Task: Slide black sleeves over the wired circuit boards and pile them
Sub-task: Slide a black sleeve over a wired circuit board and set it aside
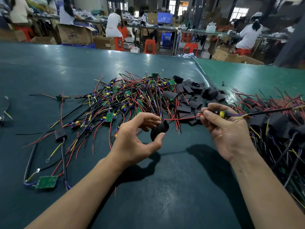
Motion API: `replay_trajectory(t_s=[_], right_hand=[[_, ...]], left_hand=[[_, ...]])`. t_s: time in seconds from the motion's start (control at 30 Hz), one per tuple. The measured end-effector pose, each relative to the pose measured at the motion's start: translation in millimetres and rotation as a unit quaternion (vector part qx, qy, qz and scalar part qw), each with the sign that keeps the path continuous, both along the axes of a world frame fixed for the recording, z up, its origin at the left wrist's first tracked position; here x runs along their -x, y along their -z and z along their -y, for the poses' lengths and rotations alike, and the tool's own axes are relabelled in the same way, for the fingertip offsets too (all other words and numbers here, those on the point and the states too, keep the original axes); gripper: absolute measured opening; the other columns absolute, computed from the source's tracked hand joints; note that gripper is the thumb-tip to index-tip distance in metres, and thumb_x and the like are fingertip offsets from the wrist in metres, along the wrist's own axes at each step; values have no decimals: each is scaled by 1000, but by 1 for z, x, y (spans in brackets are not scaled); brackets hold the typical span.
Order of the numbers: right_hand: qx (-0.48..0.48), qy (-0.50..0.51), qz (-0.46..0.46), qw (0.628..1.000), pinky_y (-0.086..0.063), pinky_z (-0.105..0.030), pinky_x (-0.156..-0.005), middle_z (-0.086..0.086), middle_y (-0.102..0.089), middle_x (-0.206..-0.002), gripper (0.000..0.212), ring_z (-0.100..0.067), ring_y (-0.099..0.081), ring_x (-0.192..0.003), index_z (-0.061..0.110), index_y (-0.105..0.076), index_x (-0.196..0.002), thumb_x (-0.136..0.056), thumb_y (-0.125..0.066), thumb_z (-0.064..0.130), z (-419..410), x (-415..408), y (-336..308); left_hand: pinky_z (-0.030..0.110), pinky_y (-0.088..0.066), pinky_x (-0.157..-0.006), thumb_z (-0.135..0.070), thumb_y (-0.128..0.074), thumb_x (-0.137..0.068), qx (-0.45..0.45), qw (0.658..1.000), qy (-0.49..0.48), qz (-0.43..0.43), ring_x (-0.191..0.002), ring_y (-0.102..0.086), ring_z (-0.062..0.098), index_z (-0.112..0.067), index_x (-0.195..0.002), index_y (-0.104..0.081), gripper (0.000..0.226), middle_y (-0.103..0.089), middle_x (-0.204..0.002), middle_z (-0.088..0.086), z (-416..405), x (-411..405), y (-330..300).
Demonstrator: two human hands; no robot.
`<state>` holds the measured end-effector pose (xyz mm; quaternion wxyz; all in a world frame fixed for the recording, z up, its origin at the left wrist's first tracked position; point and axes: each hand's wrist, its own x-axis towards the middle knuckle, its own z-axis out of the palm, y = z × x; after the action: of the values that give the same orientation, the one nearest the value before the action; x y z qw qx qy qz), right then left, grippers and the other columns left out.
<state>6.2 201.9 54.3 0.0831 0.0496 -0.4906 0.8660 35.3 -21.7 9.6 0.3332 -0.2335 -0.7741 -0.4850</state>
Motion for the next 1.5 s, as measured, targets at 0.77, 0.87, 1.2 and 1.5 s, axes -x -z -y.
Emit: replay_trajectory(t_s=[0.77,0.87,1.2,1.5], right_hand=[[-298,126,-108,940,-58,-24,-71,-4,-69,-73,20,-15,-70,-66,14,-68,-81,-84,-71,-5,1,0,8],[-252,101,-100,957,-58,-26,-70,-8,-70,-75,17,-21,-70,-67,11,-68,-83,-84,-70,-6,5,-4,6],[-76,-69,4,995,-60,-34,-66,-3,-63,-62,23,-23,-68,-66,4,-58,-93,-99,-38,-4,28,-16,2],[-209,-31,-48,976,-53,-23,-58,-2,-70,-71,24,-13,-64,-63,16,-67,-89,-68,-79,17,42,-18,18]], left_hand=[[39,-51,-81,-29,-71,-77,118,991,-58,-27,-91,-62,13,-13,-104,-68,31,-69,-98,-7,2,-2,-2],[40,-50,-83,-31,-70,-78,144,988,-56,-18,-91,-63,16,-13,-105,-69,32,-69,-99,-5,3,-2,-2],[35,-46,-82,-21,-77,-77,175,980,-73,-63,-92,-58,9,-10,-104,-71,31,-73,-99,-2,-1,-4,-4],[42,-49,-83,-20,-73,-84,182,977,-57,-95,-99,-67,16,-8,-101,-71,21,-72,-105,-1,-2,-3,-5]])
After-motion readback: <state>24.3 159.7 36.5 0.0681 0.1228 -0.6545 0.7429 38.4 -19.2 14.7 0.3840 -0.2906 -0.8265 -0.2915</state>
